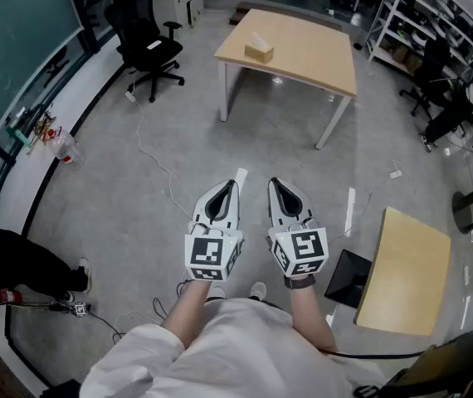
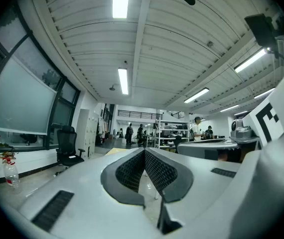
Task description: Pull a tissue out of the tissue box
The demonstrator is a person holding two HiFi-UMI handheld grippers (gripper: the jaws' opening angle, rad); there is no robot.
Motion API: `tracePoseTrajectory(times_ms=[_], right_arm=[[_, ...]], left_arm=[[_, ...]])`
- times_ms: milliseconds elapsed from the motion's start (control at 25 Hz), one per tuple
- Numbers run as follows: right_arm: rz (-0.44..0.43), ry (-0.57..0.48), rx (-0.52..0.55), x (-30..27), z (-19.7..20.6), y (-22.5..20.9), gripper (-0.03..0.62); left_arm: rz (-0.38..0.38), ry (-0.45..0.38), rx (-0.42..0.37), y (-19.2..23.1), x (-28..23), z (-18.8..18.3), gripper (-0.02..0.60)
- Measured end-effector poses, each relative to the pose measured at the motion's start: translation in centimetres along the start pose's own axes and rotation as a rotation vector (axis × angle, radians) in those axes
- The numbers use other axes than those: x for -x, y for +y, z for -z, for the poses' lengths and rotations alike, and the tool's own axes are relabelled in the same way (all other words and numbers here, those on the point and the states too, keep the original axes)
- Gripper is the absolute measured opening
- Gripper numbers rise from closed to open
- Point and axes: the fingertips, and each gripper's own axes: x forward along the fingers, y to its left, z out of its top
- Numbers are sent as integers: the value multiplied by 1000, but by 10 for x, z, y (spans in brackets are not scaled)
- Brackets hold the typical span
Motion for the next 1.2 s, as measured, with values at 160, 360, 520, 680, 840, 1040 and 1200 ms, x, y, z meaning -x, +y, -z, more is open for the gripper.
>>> tracePoseTrajectory(times_ms=[160,360,520,680,840,1040,1200], right_arm=[[-8,36,-21,5,12,24,0],[-26,25,-18,-9,9,51,0],[-43,22,-28,-24,11,78,0],[-76,48,-5,-37,17,107,0],[-92,90,2,-49,40,117,0],[-107,94,-2,-102,48,98,0],[-156,92,-28,-174,53,68,0]], left_arm=[[-23,40,15,15,25,10,-11],[-49,33,19,44,46,9,-11],[-72,30,30,70,60,12,-11],[-86,32,66,94,67,17,-11],[-73,38,175,111,61,32,-11],[-34,-18,223,136,25,35,-11],[68,-128,299,154,-24,17,-11]])
